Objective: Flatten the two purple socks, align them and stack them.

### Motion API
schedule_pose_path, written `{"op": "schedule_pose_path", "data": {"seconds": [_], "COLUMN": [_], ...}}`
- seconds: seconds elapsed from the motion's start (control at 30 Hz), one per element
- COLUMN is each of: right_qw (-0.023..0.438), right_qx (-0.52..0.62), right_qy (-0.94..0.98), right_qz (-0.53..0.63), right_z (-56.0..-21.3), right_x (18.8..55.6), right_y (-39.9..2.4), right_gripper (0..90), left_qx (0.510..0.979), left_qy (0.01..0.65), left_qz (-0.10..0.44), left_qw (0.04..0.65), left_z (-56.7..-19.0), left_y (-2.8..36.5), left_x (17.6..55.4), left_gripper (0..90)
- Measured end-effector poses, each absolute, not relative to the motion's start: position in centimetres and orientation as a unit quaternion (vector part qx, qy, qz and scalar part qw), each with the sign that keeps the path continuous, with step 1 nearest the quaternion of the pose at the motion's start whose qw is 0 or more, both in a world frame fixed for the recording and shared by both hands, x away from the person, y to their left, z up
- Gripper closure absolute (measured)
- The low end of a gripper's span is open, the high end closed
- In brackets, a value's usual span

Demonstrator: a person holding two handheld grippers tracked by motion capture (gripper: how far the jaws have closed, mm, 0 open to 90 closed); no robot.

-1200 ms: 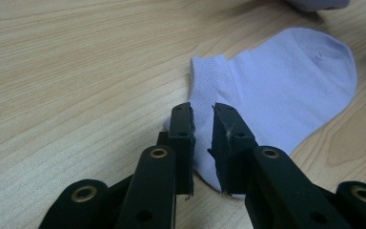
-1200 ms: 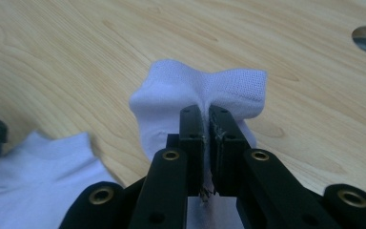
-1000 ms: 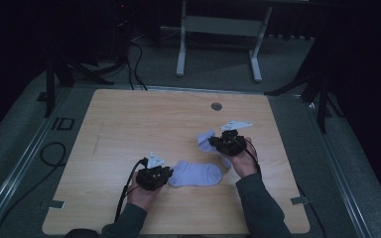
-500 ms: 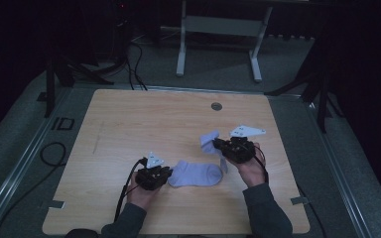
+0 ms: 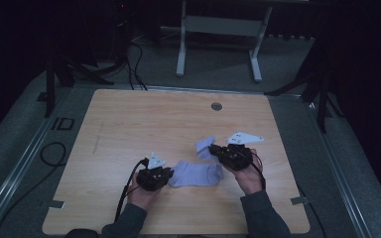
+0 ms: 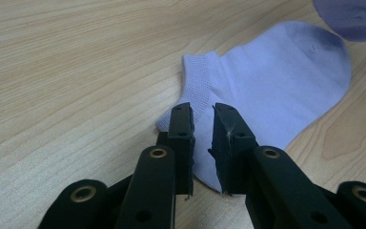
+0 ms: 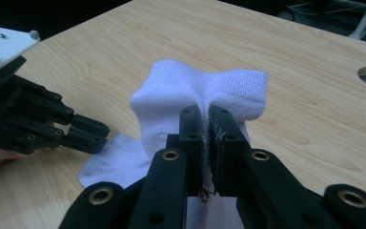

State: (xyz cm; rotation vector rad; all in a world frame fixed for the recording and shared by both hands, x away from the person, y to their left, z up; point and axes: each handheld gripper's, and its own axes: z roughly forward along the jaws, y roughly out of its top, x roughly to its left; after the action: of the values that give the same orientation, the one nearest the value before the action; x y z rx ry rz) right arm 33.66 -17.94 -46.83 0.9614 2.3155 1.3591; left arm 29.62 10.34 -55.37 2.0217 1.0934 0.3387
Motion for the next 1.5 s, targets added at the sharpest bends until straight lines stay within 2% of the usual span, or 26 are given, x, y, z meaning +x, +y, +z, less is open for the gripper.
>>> {"op": "schedule_pose_path", "data": {"seconds": [0.3, 0.83, 1.27, 1.5], "right_qw": [0.129, 0.110, 0.093, 0.086], "right_qx": [0.326, 0.318, 0.300, 0.293], "right_qy": [0.815, 0.828, 0.844, 0.851], "right_qz": [0.461, 0.448, 0.435, 0.428], "right_z": [-48.3, -50.2, -51.5, -52.1], "right_x": [33.6, 33.7, 33.3, 33.2], "right_y": [-16.4, -14.9, -13.4, -12.5], "right_gripper": [84.5, 84.0, 84.1, 84.1], "left_qx": [0.798, 0.791, 0.793, 0.798], "left_qy": [0.428, 0.399, 0.407, 0.402], "left_qz": [0.137, 0.132, 0.140, 0.120], "left_qw": [0.402, 0.445, 0.432, 0.433], "left_z": [-55.2, -53.3, -53.2, -53.2], "left_y": [10.4, 10.0, 10.5, 10.4], "left_x": [29.5, 28.6, 28.6, 28.2], "left_gripper": [77.8, 76.2, 75.9, 74.5]}}
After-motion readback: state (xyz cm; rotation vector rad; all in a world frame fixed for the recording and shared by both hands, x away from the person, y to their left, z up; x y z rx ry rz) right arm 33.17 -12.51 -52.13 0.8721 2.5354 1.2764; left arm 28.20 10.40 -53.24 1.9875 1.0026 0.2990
